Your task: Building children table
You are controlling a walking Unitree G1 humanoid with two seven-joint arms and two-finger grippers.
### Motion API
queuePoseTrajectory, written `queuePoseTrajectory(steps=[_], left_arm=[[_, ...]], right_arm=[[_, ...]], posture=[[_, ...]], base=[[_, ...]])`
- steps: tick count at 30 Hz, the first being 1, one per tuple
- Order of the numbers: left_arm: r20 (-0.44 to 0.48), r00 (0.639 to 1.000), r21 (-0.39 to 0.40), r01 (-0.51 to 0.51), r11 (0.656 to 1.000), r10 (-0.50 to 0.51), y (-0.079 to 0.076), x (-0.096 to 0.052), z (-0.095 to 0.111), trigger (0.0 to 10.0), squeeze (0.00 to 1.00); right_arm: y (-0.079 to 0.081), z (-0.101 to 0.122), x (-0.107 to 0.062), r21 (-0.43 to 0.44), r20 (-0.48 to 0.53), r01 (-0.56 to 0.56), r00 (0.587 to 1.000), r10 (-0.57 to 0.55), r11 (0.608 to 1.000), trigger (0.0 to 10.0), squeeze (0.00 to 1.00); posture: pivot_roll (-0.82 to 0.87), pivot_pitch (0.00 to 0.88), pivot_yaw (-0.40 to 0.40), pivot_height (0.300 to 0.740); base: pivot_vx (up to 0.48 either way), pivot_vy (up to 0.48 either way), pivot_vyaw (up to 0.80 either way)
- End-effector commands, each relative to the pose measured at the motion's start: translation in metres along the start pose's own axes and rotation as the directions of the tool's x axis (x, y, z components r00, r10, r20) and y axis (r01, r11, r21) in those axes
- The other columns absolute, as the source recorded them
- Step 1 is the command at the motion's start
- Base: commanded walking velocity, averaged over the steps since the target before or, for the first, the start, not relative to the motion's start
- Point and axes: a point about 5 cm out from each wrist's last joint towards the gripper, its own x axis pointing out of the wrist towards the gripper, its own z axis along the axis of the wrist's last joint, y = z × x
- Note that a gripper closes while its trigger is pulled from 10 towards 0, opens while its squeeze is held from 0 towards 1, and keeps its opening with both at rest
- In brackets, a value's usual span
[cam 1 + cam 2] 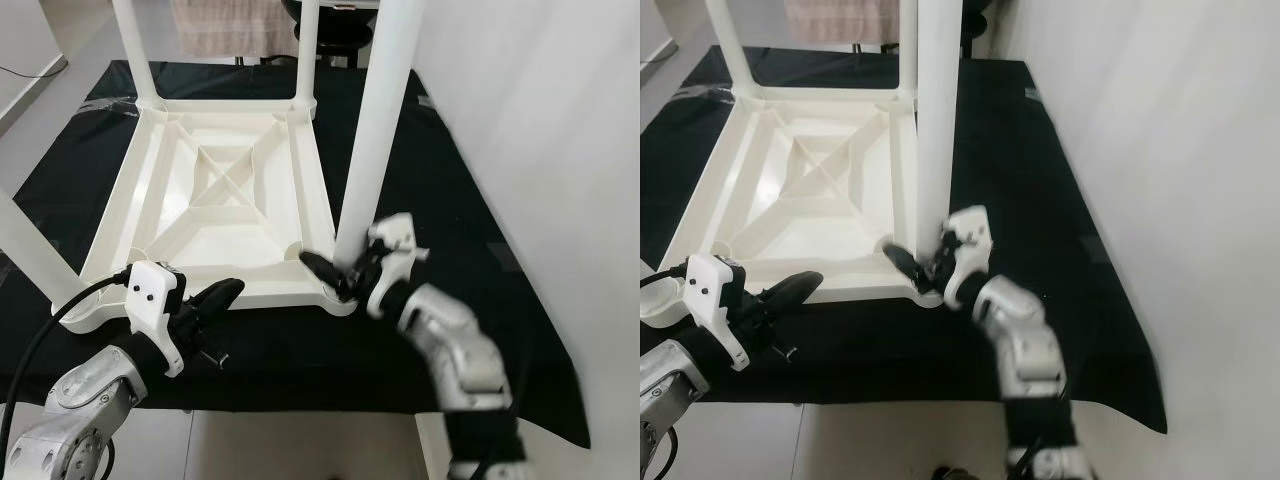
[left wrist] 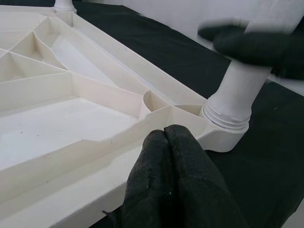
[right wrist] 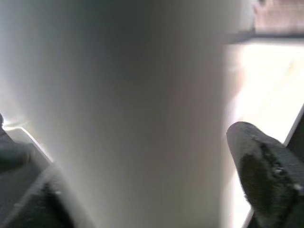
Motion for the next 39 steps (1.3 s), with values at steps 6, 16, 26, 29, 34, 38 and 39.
queuePoseTrajectory(steps=[6, 16, 26, 29, 34, 38, 39], left_arm=[[-0.008, 1.000, -0.007, 0.013, 1.000, -0.013, -0.008, -0.004, -0.002, 10.0, 0.00], [-0.014, 1.000, -0.017, 0.017, 1.000, -0.017, -0.016, -0.008, -0.003, 10.0, 0.00], [-0.012, 1.000, -0.020, 0.018, 1.000, -0.018, -0.017, -0.008, -0.003, 10.0, 0.00], [-0.008, 1.000, -0.022, 0.017, 1.000, -0.018, -0.017, -0.007, -0.003, 10.0, 0.00], [-0.004, 1.000, -0.022, 0.017, 1.000, -0.017, -0.017, -0.007, -0.002, 10.0, 0.00], [-0.003, 1.000, -0.021, 0.015, 1.000, -0.015, -0.013, -0.008, -0.001, 10.0, 0.00], [-0.003, 1.000, -0.021, 0.015, 1.000, -0.015, -0.013, -0.008, -0.001, 10.0, 0.00]], right_arm=[[-0.018, 0.001, -0.009, -0.030, -0.098, -0.380, 0.921, 0.376, 0.924, 10.0, 0.00], [-0.044, 0.017, 0.014, 0.073, -0.075, -0.440, 0.892, 0.445, 0.895, 0.0, 0.00], [-0.052, 0.012, 0.003, 0.121, -0.067, -0.448, 0.887, 0.458, 0.886, 0.0, 0.00], [-0.057, 0.007, -0.009, 0.102, -0.070, -0.420, 0.901, 0.427, 0.902, 0.0, 0.00], [-0.064, -0.007, -0.026, 0.043, -0.105, -0.242, 0.964, 0.245, 0.969, 0.0, 0.00], [-0.048, -0.042, -0.026, -0.018, -0.216, 0.201, 0.956, -0.200, 0.979, 0.0, 0.00], [-0.048, -0.042, -0.026, -0.018, -0.216, 0.201, 0.956, -0.200, 0.979, 0.0, 0.00]], posture=[[0.07, 0.192, -0.090, 0.740], [0.12, 0.195, -0.100, 0.740], [0.11, 0.189, -0.103, 0.740], [0.09, 0.189, -0.109, 0.740], [0.07, 0.195, -0.114, 0.740], [0.05, 0.199, -0.099, 0.740], [0.05, 0.199, -0.099, 0.740]], base=[[0.000, 0.000, 0.00], [0.000, 0.000, 0.00], [0.000, 0.000, 0.00], [0.000, 0.000, 0.00], [0.000, 0.000, 0.00], [0.000, 0.000, 0.00], [0.000, 0.000, 0.00]])
